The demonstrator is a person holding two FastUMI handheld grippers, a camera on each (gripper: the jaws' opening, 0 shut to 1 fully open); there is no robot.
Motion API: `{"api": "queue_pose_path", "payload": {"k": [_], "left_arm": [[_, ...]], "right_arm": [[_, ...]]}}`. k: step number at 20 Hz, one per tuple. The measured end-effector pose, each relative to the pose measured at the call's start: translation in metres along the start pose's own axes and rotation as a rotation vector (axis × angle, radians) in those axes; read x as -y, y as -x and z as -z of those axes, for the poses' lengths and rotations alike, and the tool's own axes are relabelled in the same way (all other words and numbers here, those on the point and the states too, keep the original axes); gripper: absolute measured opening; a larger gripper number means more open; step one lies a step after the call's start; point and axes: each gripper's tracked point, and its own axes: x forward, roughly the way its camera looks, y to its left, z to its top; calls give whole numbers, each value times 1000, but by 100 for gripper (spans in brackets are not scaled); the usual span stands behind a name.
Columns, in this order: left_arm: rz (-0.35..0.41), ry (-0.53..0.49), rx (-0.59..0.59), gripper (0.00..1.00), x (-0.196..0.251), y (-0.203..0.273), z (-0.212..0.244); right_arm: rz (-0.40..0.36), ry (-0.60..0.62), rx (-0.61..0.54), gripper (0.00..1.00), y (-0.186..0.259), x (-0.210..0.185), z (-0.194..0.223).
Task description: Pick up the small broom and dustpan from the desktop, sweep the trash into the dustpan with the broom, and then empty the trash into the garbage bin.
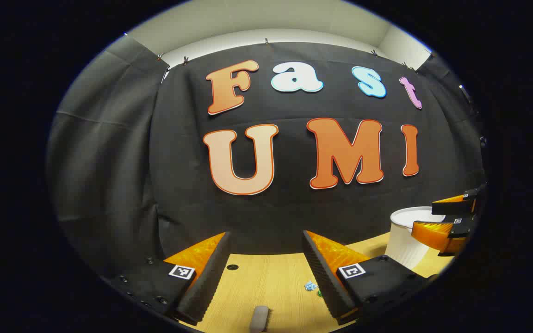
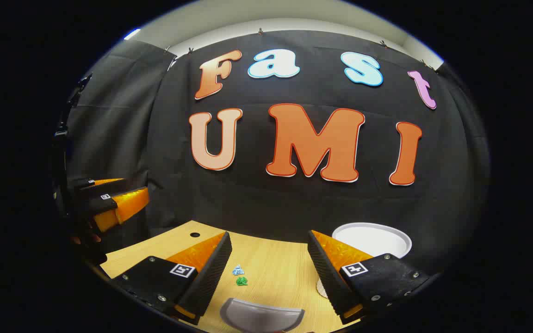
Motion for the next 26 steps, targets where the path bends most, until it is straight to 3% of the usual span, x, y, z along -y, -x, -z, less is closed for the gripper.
{"api": "queue_pose_path", "payload": {"k": [7,12,20,26], "left_arm": [[72,7,16,96,-11,-25,4],[98,16,-3,96,-12,-35,11],[99,28,-83,96,-13,-40,36],[91,30,-211,97,-22,-33,73]], "right_arm": [[116,-21,-21,99,-13,6,4],[150,-11,-36,99,-14,8,5],[149,-30,-104,99,-13,13,27],[117,-36,-269,99,-7,8,73]]}}
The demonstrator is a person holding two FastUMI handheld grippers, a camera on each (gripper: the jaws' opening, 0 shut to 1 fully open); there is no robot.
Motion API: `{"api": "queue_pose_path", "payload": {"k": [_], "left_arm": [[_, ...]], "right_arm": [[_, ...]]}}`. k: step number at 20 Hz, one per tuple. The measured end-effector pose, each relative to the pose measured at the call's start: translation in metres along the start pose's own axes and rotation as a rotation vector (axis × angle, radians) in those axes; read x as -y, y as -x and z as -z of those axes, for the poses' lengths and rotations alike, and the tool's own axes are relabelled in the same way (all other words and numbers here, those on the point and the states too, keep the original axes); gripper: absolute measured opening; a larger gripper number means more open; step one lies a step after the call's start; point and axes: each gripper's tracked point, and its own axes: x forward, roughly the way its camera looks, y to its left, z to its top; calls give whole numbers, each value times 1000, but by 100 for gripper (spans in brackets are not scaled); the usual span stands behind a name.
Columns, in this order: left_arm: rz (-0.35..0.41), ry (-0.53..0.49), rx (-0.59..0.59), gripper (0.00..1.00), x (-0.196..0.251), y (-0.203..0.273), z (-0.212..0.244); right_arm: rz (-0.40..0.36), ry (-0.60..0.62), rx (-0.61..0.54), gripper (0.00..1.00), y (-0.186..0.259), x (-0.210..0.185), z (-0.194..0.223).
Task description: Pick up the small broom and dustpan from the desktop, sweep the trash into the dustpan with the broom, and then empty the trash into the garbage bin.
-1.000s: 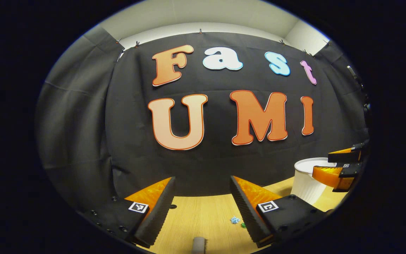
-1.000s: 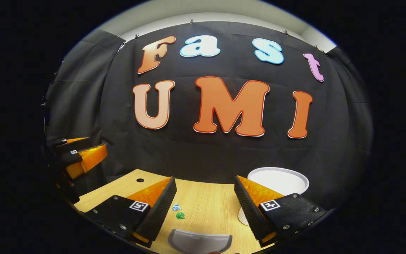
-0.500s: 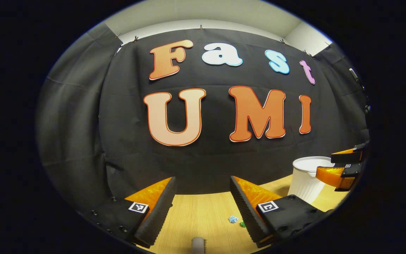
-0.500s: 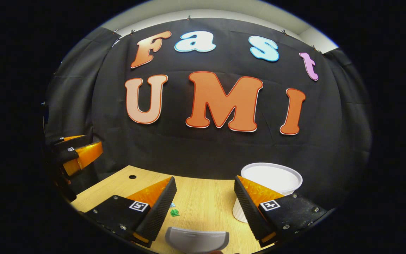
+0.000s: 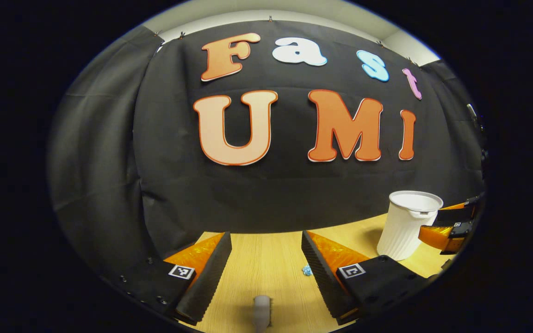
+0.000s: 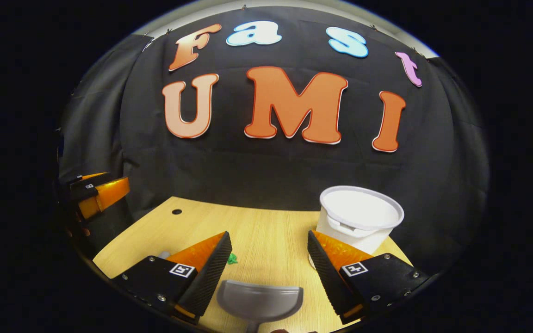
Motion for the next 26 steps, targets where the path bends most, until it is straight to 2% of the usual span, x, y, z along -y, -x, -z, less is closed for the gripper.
{"api": "queue_pose_path", "payload": {"k": [10,19,22,26], "left_arm": [[17,-4,-392,97,-11,6,124],[9,17,-676,98,-28,25,206],[18,32,-771,98,-31,34,236],[65,54,-871,98,-23,45,263]], "right_arm": [[-20,-15,-343,99,1,-4,91],[-20,-2,-657,99,27,-14,175],[-17,-38,-720,97,39,-20,195],[2,-19,-804,97,50,-18,216]]}}
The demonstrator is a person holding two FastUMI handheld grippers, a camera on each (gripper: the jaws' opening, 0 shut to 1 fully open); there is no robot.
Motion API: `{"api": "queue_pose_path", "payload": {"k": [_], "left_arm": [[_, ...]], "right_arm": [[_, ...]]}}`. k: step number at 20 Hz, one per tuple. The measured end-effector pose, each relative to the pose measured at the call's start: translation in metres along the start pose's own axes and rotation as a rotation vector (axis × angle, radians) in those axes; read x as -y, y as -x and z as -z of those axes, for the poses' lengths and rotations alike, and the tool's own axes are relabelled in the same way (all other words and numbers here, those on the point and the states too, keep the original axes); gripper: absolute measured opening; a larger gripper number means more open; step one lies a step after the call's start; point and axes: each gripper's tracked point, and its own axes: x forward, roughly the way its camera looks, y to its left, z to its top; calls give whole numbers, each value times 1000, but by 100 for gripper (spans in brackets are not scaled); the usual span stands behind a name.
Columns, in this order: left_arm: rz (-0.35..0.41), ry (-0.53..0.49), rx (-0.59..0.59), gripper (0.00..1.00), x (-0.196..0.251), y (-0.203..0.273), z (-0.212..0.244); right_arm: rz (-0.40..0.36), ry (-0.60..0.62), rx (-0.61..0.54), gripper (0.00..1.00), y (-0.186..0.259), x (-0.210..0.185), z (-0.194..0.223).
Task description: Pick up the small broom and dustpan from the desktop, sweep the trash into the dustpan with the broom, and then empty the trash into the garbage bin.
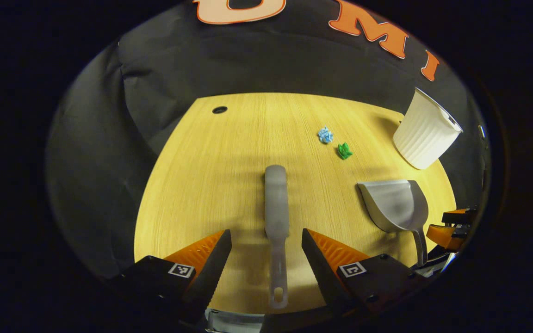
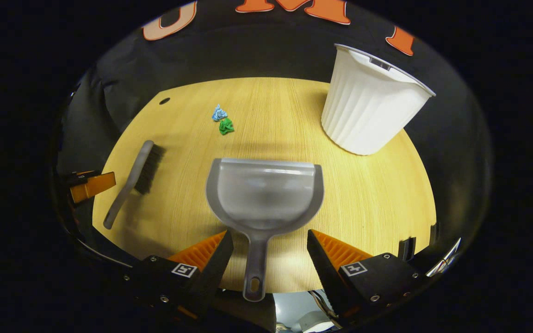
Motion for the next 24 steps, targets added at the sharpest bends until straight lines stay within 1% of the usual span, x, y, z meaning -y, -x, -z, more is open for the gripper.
{"api": "queue_pose_path", "payload": {"k": [4,6,8,11,14,15,16,17,18,19,20,21,22,23,24], "left_arm": [[15,15,-101,98,0,-22,22],[28,15,-155,98,2,-31,31],[46,23,-205,98,10,-52,36],[69,35,-279,98,21,-78,42],[76,5,-311,96,19,-83,44],[82,1,-329,96,21,-87,43],[84,-5,-343,87,21,-90,45],[86,-8,-353,83,21,-92,44],[78,-15,-370,73,21,-97,47],[78,-22,-383,62,20,-101,47],[75,-23,-397,52,19,-99,48],[82,-32,-414,41,20,-98,50],[86,-45,-412,31,18,-100,48],[86,-54,-413,30,17,-102,45],[94,-68,-411,27,15,-104,42]], "right_arm": [[-30,-55,-82,97,-14,-12,15],[-24,-49,-123,93,-24,-14,22],[-15,-30,-151,91,-30,-14,25],[-16,-40,-182,83,-37,-17,27],[-10,-59,-214,76,-46,-19,30],[-9,-72,-218,71,-48,-20,30],[-4,-80,-223,70,-51,-20,30],[0,-86,-227,67,-53,-19,30],[4,-94,-232,63,-53,-19,30],[11,-102,-235,63,-55,-18,30],[20,-113,-242,60,-57,-17,32],[16,-133,-252,47,-58,-19,34],[15,-150,-256,41,-58,-21,34],[15,-158,-256,34,-57,-22,33],[19,-156,-257,34,-59,-22,33]]}}
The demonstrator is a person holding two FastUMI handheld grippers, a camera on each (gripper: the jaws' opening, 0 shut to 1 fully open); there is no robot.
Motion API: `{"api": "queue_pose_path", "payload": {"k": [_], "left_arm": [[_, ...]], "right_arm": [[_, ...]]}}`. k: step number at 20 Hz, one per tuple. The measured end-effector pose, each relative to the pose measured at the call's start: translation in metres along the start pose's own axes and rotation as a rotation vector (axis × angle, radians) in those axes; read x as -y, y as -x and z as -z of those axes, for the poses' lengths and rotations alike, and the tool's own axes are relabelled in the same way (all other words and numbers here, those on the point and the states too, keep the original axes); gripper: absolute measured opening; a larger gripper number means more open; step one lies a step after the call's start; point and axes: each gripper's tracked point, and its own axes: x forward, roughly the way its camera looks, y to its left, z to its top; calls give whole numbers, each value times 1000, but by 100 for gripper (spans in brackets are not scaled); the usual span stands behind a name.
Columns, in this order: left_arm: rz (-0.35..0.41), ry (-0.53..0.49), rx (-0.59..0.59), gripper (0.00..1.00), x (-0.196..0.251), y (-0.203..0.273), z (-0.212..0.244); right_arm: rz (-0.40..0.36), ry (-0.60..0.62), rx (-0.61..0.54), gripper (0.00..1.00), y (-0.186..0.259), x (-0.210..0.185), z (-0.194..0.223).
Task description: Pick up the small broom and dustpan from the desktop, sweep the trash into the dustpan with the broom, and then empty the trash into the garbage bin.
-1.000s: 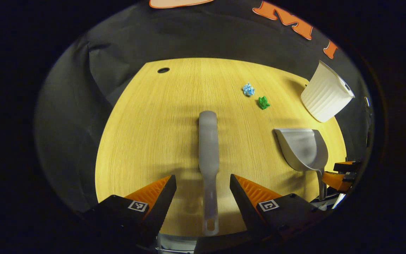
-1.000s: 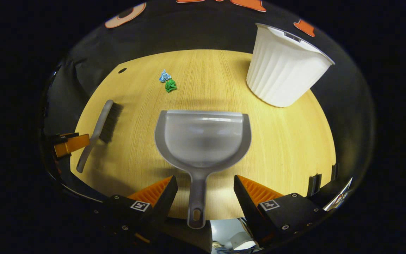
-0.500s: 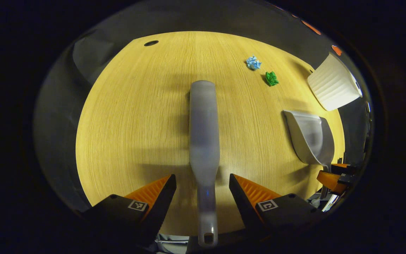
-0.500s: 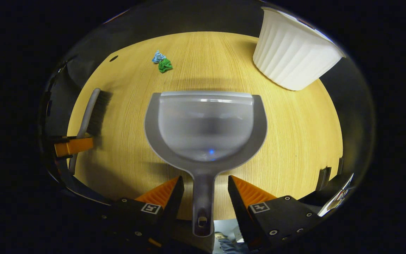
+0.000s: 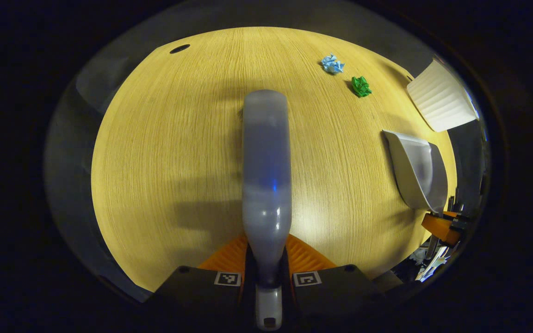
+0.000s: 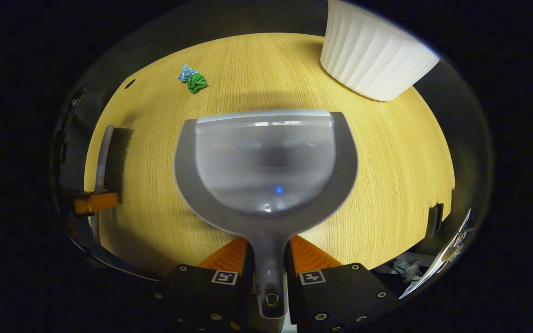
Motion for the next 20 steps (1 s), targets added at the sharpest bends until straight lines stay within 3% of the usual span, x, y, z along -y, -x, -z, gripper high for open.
{"api": "queue_pose_path", "payload": {"k": [9,20], "left_arm": [[60,-81,81,19,-1,6,-31],[-60,-152,174,19,-53,26,-112]], "right_arm": [[9,15,24,26,1,-1,-5],[-38,209,44,27,7,2,-45]]}}
